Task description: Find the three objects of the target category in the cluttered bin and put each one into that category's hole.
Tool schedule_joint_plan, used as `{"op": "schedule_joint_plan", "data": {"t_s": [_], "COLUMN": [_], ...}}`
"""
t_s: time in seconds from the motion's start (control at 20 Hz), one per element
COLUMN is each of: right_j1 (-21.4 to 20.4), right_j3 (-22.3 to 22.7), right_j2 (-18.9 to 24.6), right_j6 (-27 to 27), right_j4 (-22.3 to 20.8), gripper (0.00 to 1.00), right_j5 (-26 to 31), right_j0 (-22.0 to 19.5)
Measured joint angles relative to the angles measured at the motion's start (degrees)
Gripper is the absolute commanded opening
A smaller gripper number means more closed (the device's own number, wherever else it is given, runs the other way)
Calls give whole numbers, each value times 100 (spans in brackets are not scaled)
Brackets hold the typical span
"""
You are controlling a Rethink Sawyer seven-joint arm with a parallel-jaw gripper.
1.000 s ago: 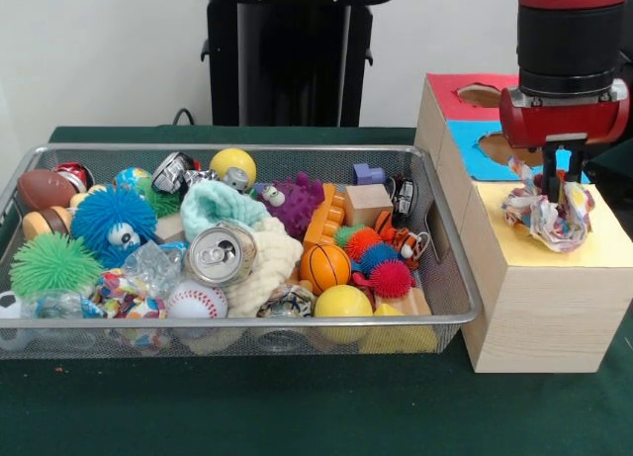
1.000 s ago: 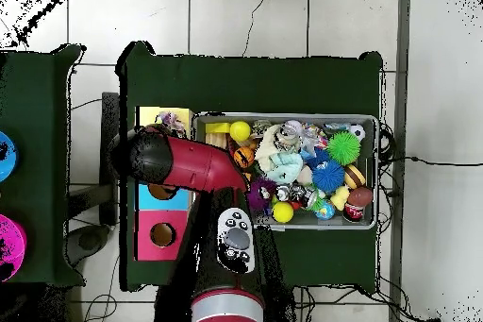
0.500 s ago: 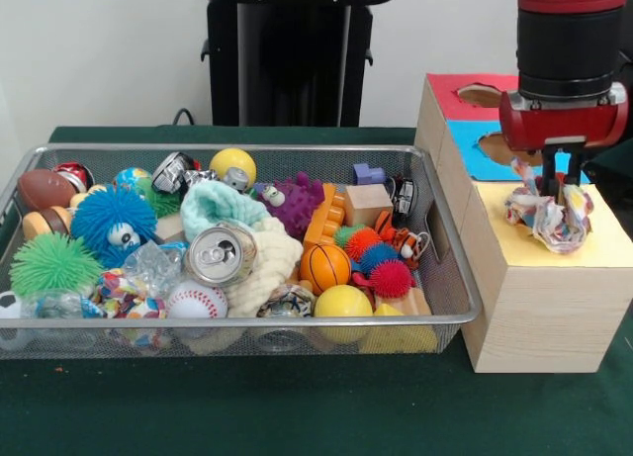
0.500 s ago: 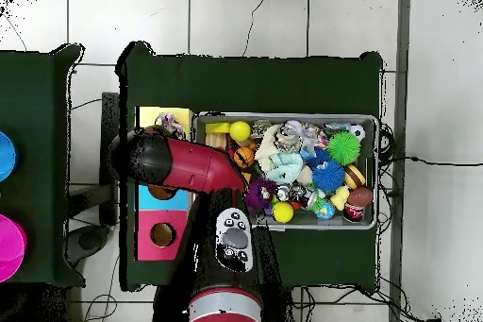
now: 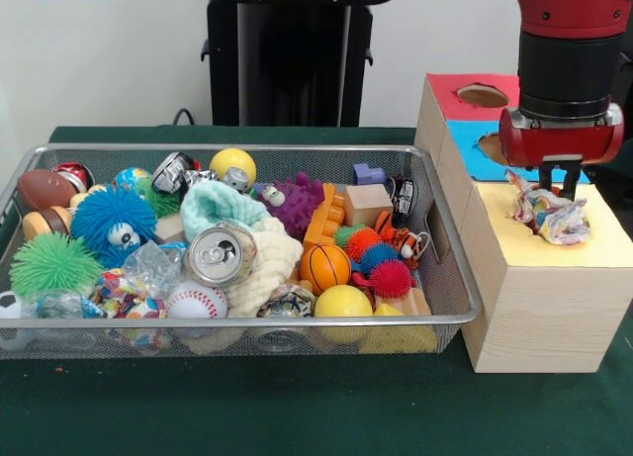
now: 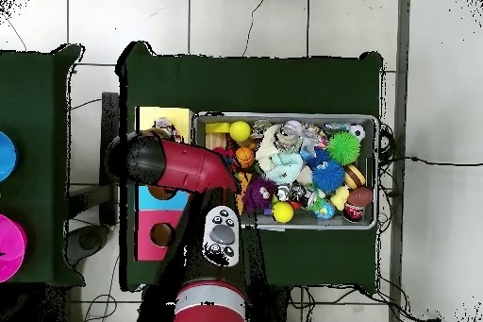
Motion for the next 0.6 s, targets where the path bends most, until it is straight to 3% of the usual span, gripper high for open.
{"op": "schedule_joint_plan", "data": {"t_s": [0.6], "right_j1": [273], "right_j3": [-80], "right_j2": [-132], "right_j6": [4], "right_j4": [308], "gripper": [0], "right_j5": [-181], "right_j0": [120]}}
